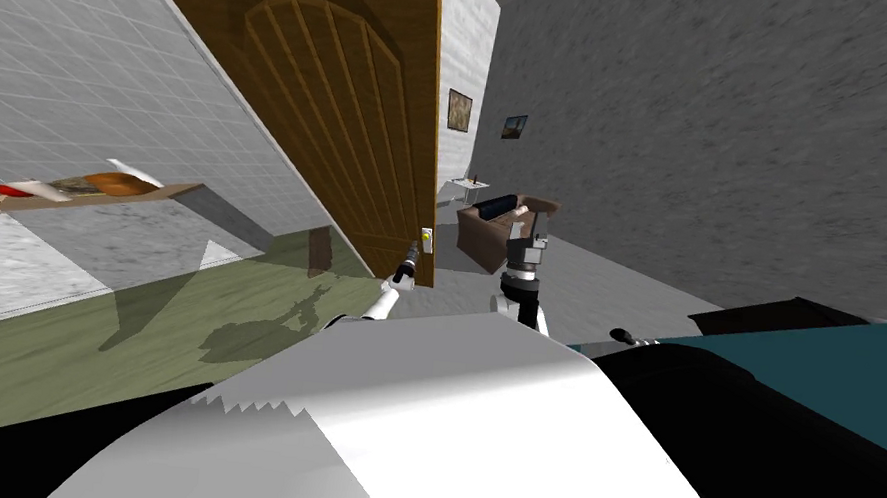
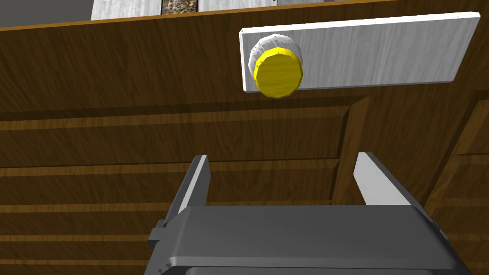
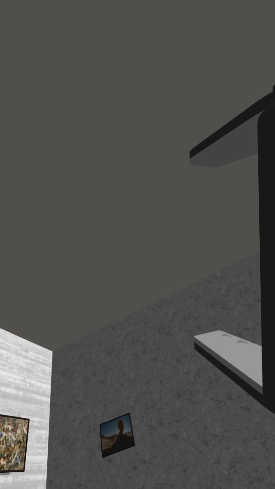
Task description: Push the door open
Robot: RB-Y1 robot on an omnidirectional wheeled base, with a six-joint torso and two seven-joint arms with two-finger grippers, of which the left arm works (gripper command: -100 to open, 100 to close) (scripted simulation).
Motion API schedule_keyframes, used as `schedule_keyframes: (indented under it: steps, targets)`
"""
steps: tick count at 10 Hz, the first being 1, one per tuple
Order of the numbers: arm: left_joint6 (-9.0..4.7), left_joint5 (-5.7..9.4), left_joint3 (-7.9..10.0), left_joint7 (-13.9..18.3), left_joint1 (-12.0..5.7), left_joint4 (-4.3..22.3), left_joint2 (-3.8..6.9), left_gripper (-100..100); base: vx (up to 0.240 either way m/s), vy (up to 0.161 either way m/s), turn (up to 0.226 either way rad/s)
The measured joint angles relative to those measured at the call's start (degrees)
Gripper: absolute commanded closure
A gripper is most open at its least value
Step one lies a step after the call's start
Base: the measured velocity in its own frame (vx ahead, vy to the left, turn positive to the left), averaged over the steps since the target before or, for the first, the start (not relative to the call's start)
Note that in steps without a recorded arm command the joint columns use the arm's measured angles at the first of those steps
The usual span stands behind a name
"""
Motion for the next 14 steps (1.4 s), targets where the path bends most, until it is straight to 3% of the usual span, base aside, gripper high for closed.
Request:
schedule_keyframes:
  steps: [1, 3, 4, 6, 7, 8, 14]
  targets:
    - [0.47, -0.07, 0.05, -0.2, 0.68, -1.2, 1.03, -100, 0.199, -0.068, -0.022]
    - [0.28, 0.11, 0.63, -0.4, -0.55, 0.2, 2.31, -100, 0.225, -0.095, -0.023]
    - [0.03, 0.15, 0.70, -0.4, -0.58, 0.5, 2.47, -100, 0.248, -0.075, -0.019]
    - [-0.29, 0.20, 0.82, -0.3, -0.34, 0.5, 1.02, -100, 0.209, -0.033, -0.023]
    - [-0.59, 0.31, 0.99, -0.2, -1.02, 1.5, 0.16, -100, 0.069, -0.021, 0.001]
    - [-0.71, 0.32, 0.99, -0.1, -1.13, 1.6, 0.04, 100, -0.005, 0.003, 0.004]
    - [-0.52, 0.28, 0.95, -0.2, -0.93, 1.6, 0.14, 100, 0.002, -0.011, 0.002]
